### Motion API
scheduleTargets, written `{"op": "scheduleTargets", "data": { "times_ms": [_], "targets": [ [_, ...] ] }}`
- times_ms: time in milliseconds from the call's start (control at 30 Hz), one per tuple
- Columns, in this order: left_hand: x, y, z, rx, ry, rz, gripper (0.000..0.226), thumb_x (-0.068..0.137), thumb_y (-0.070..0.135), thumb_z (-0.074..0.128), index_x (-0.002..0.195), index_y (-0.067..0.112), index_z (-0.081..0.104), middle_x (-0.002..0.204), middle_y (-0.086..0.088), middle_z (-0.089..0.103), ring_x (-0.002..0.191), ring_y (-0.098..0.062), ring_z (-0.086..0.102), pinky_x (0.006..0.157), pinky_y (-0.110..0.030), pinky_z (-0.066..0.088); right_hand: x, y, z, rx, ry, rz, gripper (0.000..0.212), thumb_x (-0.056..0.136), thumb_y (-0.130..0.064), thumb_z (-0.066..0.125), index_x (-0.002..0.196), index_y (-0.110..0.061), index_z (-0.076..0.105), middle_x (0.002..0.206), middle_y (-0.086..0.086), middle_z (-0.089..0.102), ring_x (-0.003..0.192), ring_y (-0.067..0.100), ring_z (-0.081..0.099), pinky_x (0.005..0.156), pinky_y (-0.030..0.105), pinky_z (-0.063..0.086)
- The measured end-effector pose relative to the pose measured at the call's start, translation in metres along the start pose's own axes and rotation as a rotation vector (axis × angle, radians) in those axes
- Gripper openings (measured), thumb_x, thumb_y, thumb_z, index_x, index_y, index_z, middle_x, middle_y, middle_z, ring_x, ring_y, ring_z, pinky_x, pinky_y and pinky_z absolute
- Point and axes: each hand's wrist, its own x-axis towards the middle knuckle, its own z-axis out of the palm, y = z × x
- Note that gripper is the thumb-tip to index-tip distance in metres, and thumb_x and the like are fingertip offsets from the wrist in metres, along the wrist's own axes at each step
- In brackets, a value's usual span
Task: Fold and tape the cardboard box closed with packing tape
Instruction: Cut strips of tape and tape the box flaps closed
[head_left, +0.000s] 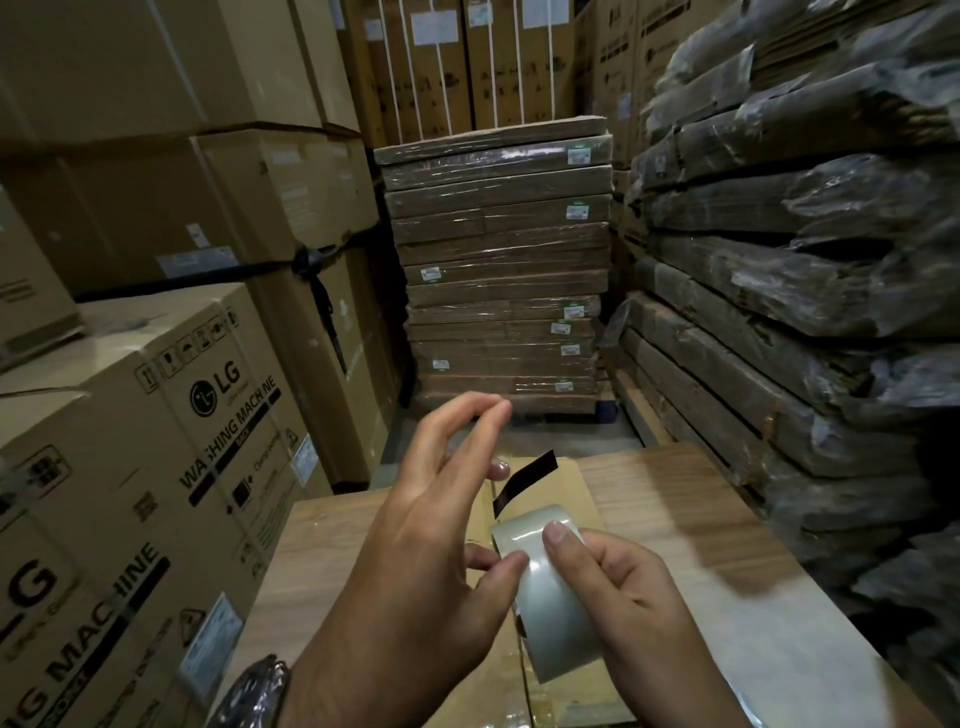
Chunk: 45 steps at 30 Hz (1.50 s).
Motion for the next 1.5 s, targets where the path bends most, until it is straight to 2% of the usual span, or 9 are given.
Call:
{"op": "scheduleTargets", "data": {
  "times_ms": [67,300,533,667,833,967,1200,1400,1500],
  "targets": [
    [0.000,0.000,0.002,0.014,0.003,0.012,0.093,0.073,-0.001,0.078,0.149,0.026,0.032,0.142,0.025,0.026,0.118,-0.002,0.046,0.061,-0.013,0.055,-0.001,-0.002,-0.001,0.036,-0.016,0.001,0.042,0.084,-0.044,0.062,0.055,-0.015,0.069,0.050,0.001,0.059,0.046,0.006,0.053,0.046,0.014,0.039],
    [0.002,0.002,0.005,0.079,0.050,0.051,0.081,0.075,0.006,0.069,0.148,0.020,0.037,0.143,0.016,0.032,0.114,-0.004,0.051,0.065,-0.012,0.054,-0.001,0.000,-0.006,0.024,-0.022,-0.024,0.035,0.078,-0.042,0.056,0.069,-0.012,0.073,0.062,0.008,0.066,0.057,0.013,0.061,0.052,0.019,0.043],
    [0.000,0.004,0.011,0.087,0.049,0.053,0.090,0.071,-0.007,0.076,0.148,0.018,0.036,0.143,0.015,0.031,0.114,0.000,0.049,0.060,-0.008,0.052,-0.004,0.002,-0.009,0.038,-0.023,-0.035,0.037,0.079,-0.038,0.055,0.072,-0.007,0.072,0.062,0.009,0.067,0.056,0.011,0.061,0.051,0.017,0.044],
    [0.001,0.002,0.013,0.172,0.051,0.067,0.088,0.068,0.009,0.070,0.149,0.016,0.034,0.144,0.011,0.032,0.113,0.005,0.048,0.071,-0.006,0.047,-0.005,0.002,-0.011,0.045,-0.027,-0.038,0.033,0.079,-0.038,0.054,0.067,-0.013,0.072,0.062,0.009,0.067,0.056,0.012,0.062,0.052,0.018,0.044],
    [0.001,0.004,0.015,0.156,0.057,0.070,0.084,0.071,0.010,0.068,0.149,0.015,0.035,0.144,0.012,0.032,0.114,0.003,0.049,0.080,-0.007,0.048,-0.006,0.003,-0.013,0.078,-0.037,-0.025,0.035,0.079,-0.036,0.055,0.071,-0.006,0.071,0.062,0.011,0.067,0.056,0.013,0.062,0.051,0.018,0.045],
    [0.001,0.006,0.017,0.096,0.075,0.070,0.080,0.073,0.003,0.066,0.148,0.013,0.037,0.142,0.010,0.033,0.112,-0.003,0.051,0.071,-0.010,0.053,-0.007,0.003,-0.015,0.087,-0.038,-0.031,0.035,0.080,-0.036,0.055,0.071,-0.006,0.070,0.063,0.013,0.068,0.057,0.015,0.063,0.052,0.020,0.046],
    [-0.004,0.007,0.016,0.114,0.020,0.032,0.091,0.072,0.017,0.069,0.150,0.031,0.025,0.148,0.023,0.022,0.121,0.006,0.044,0.079,-0.008,0.050,-0.007,0.005,-0.018,0.086,-0.050,-0.059,0.035,0.081,-0.035,0.053,0.072,-0.008,0.073,0.063,0.007,0.068,0.056,0.010,0.062,0.052,0.015,0.044],
    [-0.004,0.012,0.021,-0.023,0.036,-0.016,0.097,0.072,-0.003,0.079,0.147,0.032,0.030,0.142,0.030,0.024,0.121,0.005,0.044,0.063,-0.009,0.054,-0.002,0.011,-0.020,0.101,-0.091,-0.041,0.052,0.071,-0.054,0.058,0.092,-0.009,0.074,0.077,0.013,0.072,0.068,0.016,0.065,0.061,0.023,0.049],
    [-0.002,0.010,0.022,0.009,0.043,0.016,0.097,0.071,-0.004,0.079,0.149,0.026,0.032,0.144,0.025,0.026,0.120,0.001,0.047,0.060,-0.011,0.054,-0.001,0.012,-0.023,0.106,-0.111,-0.057,0.041,0.079,-0.049,0.057,0.090,-0.015,0.076,0.079,0.010,0.073,0.070,0.015,0.065,0.063,0.022,0.050]
  ]
}}
